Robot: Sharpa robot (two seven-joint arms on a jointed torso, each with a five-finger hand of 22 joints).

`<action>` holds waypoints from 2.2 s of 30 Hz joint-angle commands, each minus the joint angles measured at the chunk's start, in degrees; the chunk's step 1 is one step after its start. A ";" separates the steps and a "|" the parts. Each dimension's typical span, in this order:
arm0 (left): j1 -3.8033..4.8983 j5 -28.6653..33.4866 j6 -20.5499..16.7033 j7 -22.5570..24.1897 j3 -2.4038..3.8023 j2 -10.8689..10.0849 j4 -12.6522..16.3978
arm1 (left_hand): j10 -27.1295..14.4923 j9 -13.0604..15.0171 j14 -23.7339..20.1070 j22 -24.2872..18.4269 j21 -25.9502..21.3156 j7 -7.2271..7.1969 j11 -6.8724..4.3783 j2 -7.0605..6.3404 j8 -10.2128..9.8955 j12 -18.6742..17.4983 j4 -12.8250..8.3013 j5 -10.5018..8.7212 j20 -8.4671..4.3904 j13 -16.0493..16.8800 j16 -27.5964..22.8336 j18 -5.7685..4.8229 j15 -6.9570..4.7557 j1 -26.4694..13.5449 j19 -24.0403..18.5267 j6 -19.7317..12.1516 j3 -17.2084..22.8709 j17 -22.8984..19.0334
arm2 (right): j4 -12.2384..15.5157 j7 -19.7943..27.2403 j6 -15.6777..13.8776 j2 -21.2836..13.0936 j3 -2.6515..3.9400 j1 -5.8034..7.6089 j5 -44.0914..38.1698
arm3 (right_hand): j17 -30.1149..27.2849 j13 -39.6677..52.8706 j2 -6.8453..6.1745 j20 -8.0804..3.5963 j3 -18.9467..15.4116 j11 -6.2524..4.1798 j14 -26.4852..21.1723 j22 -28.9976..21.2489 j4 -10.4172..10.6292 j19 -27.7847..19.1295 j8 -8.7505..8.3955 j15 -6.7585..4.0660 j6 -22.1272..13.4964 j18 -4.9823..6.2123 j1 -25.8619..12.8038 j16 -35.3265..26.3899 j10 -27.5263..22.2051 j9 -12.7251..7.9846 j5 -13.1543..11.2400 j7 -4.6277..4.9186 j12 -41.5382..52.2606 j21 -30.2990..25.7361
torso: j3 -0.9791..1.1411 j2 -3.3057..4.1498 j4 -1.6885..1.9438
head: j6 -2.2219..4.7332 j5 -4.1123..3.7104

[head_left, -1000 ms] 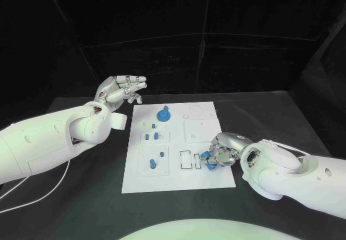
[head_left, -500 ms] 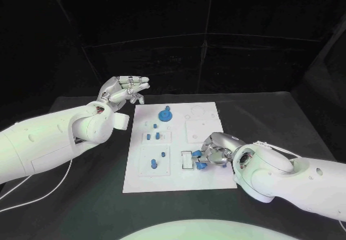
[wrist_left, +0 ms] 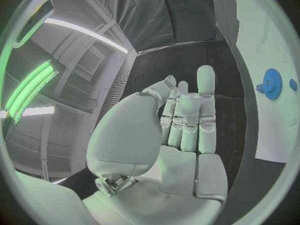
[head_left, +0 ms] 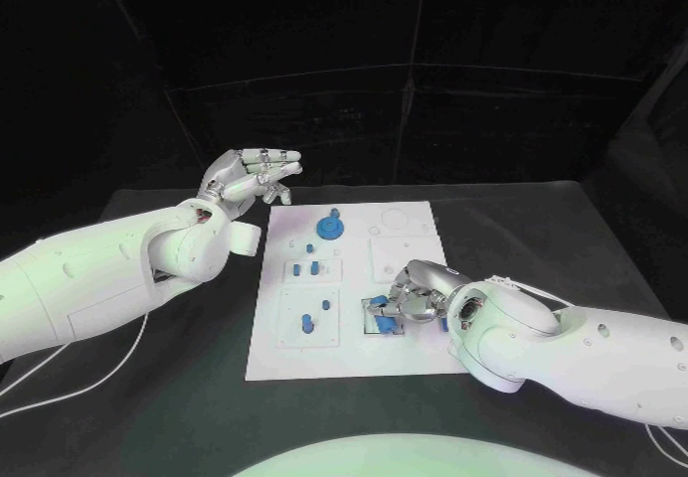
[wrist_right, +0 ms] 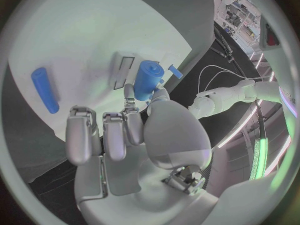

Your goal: Assemble the parts on the task board

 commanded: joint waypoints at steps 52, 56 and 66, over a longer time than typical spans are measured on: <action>0.10 0.12 1.62 -0.53 -0.03 -0.18 0.05 | -0.52 -0.10 -0.45 -0.10 -0.27 0.17 -0.06 0.07 0.22 0.52 0.10 -0.18 0.27 0.10 -0.16 0.77 0.04 -0.76 -0.30 -0.04 -0.53 -0.31 | 0.73 0.94 1.78 0.44 0.03 0.08 -4.65 | 6.86 1.90 -1.30 -0.40 -3.02 -0.11 4.42 7.17 -3.99 0.54 1.93 -0.57 0.33 -1.00 3.18 -0.19 0.27 3.57 -13.74 -1.30 -1.04 0.07 | 0.00 -0.05 -0.04 | -0.21 0.41; 0.10 0.12 1.81 -0.54 -0.03 -0.18 0.02 | -0.52 -0.10 -0.45 -0.10 -0.27 0.17 -0.06 0.07 0.22 0.52 0.10 -0.18 0.27 0.10 -0.16 0.77 0.04 -0.76 -0.30 -0.04 -0.53 -0.31 | 0.29 0.81 4.46 0.52 0.03 0.09 -6.58 | 7.05 2.07 -1.83 -0.54 -1.96 -0.31 4.45 7.21 -7.42 0.53 2.38 -0.74 0.45 -1.00 8.21 -0.13 0.31 4.00 -13.86 -1.49 -1.06 0.06 | 0.02 -0.05 -0.08 | -0.34 0.47; 0.09 0.12 1.85 -0.51 -0.05 -0.15 -0.21 | -0.57 -0.11 -0.48 -0.12 -0.30 0.14 -0.08 0.11 0.24 0.58 0.06 -0.17 0.27 0.11 -0.17 0.78 0.04 -0.70 -0.30 -0.05 -0.51 -0.35 | -0.70 0.61 5.54 0.53 0.03 0.09 -10.22 | 7.53 2.42 -1.11 -0.71 -0.86 -0.49 4.52 7.29 -9.71 0.56 2.69 -0.89 0.74 -1.02 11.31 0.05 0.48 4.31 -14.12 -1.68 -0.92 0.08 | 0.05 -0.09 -0.07 | 0.17 0.58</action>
